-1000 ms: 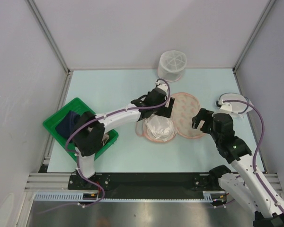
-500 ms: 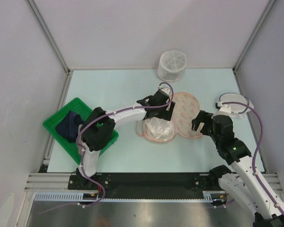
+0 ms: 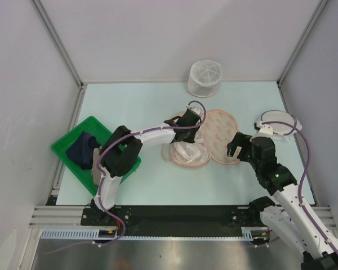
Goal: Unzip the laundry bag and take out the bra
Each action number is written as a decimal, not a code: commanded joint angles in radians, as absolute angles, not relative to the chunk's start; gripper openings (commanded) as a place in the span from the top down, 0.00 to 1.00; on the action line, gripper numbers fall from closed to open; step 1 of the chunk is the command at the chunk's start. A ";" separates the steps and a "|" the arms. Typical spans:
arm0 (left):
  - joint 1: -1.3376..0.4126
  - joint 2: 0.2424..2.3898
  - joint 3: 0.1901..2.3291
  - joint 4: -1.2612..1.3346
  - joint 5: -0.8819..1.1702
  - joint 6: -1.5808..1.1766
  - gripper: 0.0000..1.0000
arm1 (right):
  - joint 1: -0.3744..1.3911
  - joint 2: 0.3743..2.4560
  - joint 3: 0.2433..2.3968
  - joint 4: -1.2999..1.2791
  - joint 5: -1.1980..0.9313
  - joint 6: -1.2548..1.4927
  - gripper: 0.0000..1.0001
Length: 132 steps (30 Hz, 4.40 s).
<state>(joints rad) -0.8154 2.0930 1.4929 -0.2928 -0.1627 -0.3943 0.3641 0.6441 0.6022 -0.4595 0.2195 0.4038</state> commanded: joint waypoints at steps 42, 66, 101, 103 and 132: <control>-0.691 1.255 1.342 -0.291 -0.058 -0.247 1.00 | 0.353 0.681 0.660 -0.439 0.230 0.387 0.05; -0.272 0.930 1.315 -0.640 -0.273 -0.239 1.00 | 0.350 0.686 0.652 -0.373 0.150 0.354 0.05; 0.189 1.012 0.905 -0.561 -0.186 -0.235 0.70 | 0.342 0.726 0.600 -0.281 0.087 0.365 0.05; 0.219 1.026 0.893 -0.571 -0.180 -0.236 0.55 | 0.342 0.729 0.598 -0.279 0.087 0.365 0.05; 0.216 0.753 0.901 -0.437 -0.048 -0.196 0.00 | 0.075 0.952 0.597 -0.307 0.157 0.431 0.10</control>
<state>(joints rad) 0.2287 0.8177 0.9375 -0.5407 -0.1066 -0.2249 0.1673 0.8875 0.5930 -0.3378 0.1768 0.4179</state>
